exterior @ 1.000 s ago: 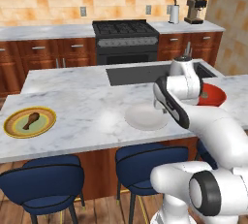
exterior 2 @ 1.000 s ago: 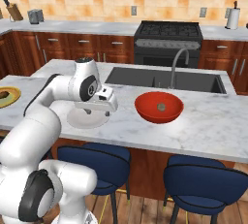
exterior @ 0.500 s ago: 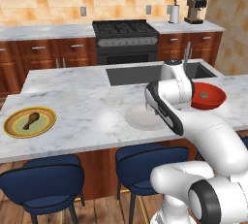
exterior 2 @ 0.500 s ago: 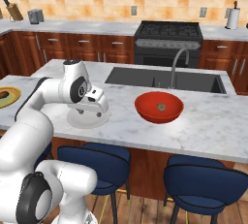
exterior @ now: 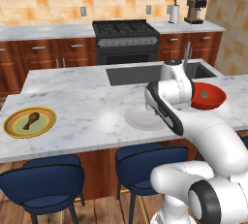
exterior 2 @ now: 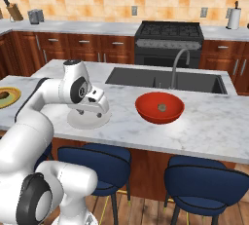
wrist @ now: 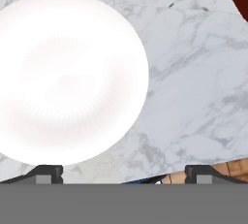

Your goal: Pick the chicken drumstick and garlic from their plates and place them in the bowl. Then put the bowl in the fridge.

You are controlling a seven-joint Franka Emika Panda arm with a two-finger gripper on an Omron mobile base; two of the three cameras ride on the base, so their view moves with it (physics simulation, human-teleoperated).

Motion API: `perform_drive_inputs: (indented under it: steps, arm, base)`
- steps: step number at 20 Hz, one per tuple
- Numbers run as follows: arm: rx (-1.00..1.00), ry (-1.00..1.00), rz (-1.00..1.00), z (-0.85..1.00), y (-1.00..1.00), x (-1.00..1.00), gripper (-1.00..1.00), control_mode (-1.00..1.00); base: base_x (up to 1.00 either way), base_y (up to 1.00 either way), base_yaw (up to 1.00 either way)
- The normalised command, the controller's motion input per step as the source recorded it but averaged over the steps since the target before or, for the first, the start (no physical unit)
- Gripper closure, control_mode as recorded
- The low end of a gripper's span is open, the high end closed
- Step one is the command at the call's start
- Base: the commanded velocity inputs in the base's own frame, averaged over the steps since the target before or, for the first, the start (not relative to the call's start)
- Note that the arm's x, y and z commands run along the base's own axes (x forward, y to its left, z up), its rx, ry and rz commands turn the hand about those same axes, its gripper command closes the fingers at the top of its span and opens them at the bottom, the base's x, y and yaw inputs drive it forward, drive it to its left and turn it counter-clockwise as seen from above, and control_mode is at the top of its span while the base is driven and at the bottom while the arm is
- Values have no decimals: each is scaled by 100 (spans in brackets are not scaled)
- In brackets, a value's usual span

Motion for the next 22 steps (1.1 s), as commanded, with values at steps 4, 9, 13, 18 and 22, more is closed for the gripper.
perform_drive_inputs:
  steps: [4, 9, 13, 18, 22]
  arm:
    - [0, 0, 0, 0, 0, 0, -100, 100]
    - [0, 0, 0, 0, 0, 0, -100, 100]
    - [0, 0, 0, 0, 0, 0, -100, 100]
    - [0, 0, 0, 0, 0, 0, -100, 100]
    - [0, 0, 0, 0, 0, 0, -100, 100]
  base:
    - [0, 0, 0]
    - [-2, 0, 0]
    - [-32, 45, -16]
    - [-11, 77, -15]
    - [0, 86, -8]
